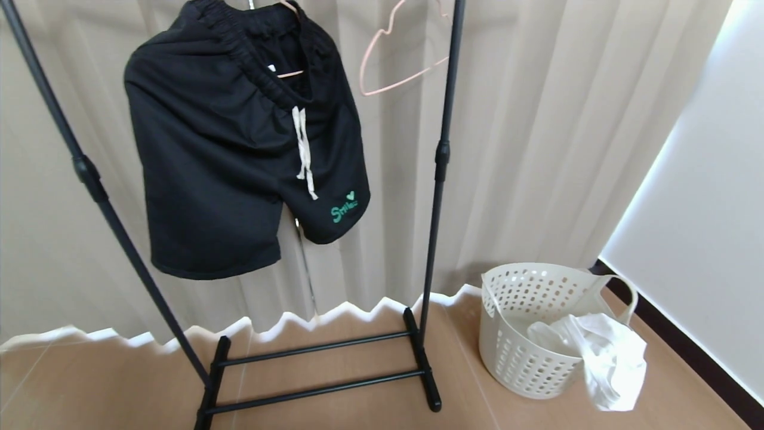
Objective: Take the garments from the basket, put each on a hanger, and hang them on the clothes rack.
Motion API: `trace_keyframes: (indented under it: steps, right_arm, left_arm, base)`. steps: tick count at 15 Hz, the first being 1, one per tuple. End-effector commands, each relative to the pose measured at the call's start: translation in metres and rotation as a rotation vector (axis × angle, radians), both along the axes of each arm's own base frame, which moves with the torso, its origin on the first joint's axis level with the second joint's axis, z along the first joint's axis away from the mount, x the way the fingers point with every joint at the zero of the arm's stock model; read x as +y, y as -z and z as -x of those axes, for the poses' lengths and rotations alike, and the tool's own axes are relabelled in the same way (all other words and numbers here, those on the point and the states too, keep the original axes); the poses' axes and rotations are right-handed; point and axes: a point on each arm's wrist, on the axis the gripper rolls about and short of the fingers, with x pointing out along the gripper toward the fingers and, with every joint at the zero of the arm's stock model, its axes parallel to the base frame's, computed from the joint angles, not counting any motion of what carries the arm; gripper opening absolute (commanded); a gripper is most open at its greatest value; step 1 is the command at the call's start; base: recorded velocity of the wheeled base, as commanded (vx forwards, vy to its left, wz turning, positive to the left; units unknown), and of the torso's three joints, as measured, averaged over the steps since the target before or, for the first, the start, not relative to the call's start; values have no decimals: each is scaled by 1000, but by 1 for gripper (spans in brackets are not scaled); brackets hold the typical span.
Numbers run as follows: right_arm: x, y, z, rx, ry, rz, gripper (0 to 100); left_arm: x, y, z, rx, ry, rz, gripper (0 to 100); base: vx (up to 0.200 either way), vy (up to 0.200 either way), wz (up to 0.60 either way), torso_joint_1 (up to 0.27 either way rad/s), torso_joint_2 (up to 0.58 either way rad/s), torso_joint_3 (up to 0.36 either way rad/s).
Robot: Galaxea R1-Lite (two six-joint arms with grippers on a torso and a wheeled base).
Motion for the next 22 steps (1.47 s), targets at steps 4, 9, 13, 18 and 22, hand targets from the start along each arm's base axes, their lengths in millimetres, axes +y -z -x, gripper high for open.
trace_keyframes:
  steps: [4, 9, 13, 18, 22]
  right_arm:
    - [0, 0, 0, 2, 0, -1, 100]
    - [0, 0, 0, 2, 0, -1, 100]
    - [0, 0, 0, 2, 1, -2, 100]
    - [0, 0, 0, 2, 0, -2, 100]
    - [0, 0, 0, 2, 1, -1, 100]
  left_arm:
    - [0, 0, 0, 0, 1, -1, 100]
    - [0, 0, 0, 2, 1, 0, 100]
    - [0, 0, 0, 2, 1, 0, 100]
    - [0, 0, 0, 0, 1, 0, 100]
    - [0, 0, 0, 0, 1, 0, 100]
  base:
    - [0, -50, 0, 1, 1, 1]
    - [0, -200, 0, 3, 4, 4]
    - [0, -200, -300, 2, 4, 0]
    - [0, -80, -120, 3, 0, 1]
    - [0, 0, 0, 0, 0, 0]
